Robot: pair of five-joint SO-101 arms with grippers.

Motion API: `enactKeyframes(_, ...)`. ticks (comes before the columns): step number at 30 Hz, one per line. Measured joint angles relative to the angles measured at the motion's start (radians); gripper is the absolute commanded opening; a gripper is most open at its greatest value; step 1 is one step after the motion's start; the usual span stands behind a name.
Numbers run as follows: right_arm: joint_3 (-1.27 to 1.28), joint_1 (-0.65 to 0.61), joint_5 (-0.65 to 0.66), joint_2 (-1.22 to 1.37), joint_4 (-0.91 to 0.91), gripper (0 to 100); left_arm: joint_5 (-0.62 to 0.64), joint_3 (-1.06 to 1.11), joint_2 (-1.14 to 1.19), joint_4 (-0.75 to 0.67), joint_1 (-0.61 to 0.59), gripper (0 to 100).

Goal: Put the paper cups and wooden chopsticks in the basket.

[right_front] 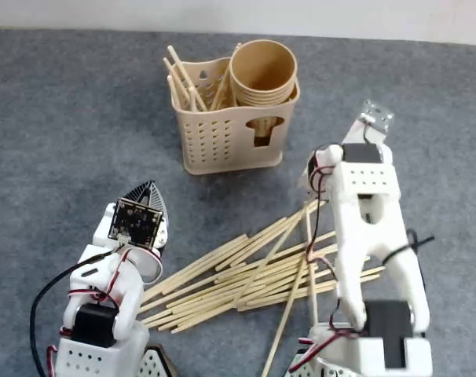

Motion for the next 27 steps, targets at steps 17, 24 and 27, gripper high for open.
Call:
enactKeyframes(17,0.0,-0.061,0.026,-0.365,0.006,0.6,0.0,0.0,0.0,0.0,-0.091,1)
enactKeyframes(24,-0.015,-0.183,0.13,-0.52,-0.012,0.6,0.0,0.0,0.0,-0.003,-0.1,1)
enactKeyframes(27,-0.034,-0.226,0.198,-0.586,-0.081,0.6,0.0,0.0,0.0,-0.003,-0.1,1)
